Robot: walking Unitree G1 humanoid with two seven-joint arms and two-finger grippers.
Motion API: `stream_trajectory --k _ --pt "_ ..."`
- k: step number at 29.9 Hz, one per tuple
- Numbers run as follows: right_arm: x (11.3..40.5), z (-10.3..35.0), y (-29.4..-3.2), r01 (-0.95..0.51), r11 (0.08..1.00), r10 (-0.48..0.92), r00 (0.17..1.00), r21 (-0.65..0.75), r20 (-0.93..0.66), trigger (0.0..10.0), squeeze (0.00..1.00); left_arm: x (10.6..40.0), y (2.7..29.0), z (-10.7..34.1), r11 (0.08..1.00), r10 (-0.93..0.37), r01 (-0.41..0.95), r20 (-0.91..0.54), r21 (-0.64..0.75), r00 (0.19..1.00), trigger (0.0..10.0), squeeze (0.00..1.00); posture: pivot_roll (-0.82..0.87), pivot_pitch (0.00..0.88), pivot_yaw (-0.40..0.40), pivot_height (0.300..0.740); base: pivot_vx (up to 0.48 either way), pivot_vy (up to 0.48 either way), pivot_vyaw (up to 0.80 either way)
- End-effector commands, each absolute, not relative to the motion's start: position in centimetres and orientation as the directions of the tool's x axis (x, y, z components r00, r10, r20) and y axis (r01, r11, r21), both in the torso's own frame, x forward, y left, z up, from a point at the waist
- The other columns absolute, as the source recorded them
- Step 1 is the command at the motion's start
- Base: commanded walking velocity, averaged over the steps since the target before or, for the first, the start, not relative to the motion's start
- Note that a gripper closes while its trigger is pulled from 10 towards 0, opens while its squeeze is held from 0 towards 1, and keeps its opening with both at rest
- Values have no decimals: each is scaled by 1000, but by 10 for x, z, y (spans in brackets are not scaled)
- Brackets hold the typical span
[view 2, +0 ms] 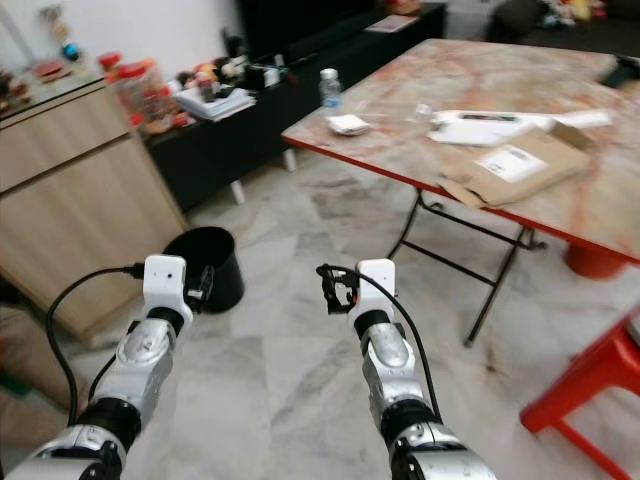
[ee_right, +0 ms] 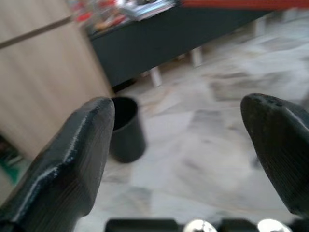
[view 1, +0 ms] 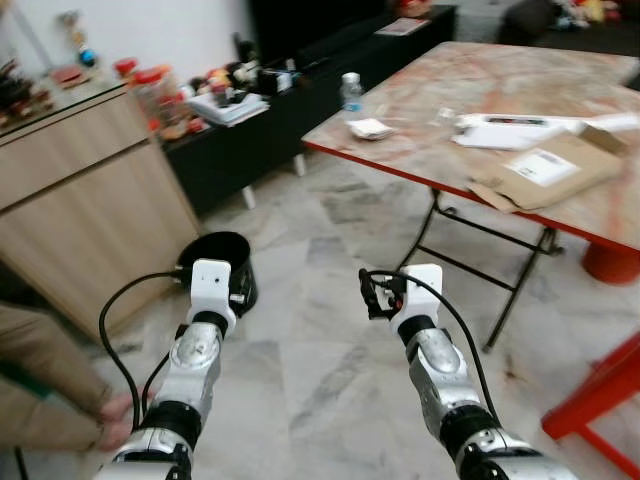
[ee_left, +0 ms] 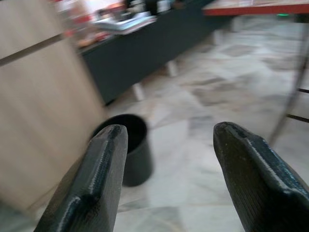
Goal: Picking trash to rubbish bin
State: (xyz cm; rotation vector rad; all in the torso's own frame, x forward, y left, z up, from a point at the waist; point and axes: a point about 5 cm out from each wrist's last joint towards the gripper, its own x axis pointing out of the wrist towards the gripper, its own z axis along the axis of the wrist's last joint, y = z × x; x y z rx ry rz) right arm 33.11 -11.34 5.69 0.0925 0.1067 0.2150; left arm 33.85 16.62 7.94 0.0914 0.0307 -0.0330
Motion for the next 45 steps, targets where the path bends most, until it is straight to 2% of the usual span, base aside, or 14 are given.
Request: stream_trajectory --k 1,17,25,31,33,37,45 --pt "331 60 -102 -239 965 249 965 111 -82 10000 0 337 176 80 995 -4 8 -36 100 999 10000 0 -3 0 143 740 390 0 794" --pt "338 68 -102 -236 958 248 967 160 -59 10000 0 340 183 85 995 33 -32 -18 93 999 10000 0 4 0 126 740 386 0 0" --pt "340 75 -101 -246 956 252 968 158 -17 10000 0 344 182 91 996 37 -37 -3 86 999 10000 0 2 0 119 740 384 0 -731" --pt "344 80 -99 -257 953 261 965 159 -4 10000 0 350 172 97 997 6 -7 10 73 1000 10000 0 -18 0 100 740 386 0 0" --pt "351 92 -107 -253 958 251 967 138 33 10000 0 359 151 107 999 -38 37 31 32 999 10000 0 -51 0 60 740 381 0 0" --pt "356 100 -113 -248 961 242 969 124 57 10000 0 362 138 111 996 -82 81 40 23 996 10000 0 -63 0 50 740 377 0 0" --pt "359 104 -120 -253 958 246 967 133 67 10000 0 365 134 115 996 -85 85 56 -3 995 10000 0 -38 0 10 740 368 0 -341"
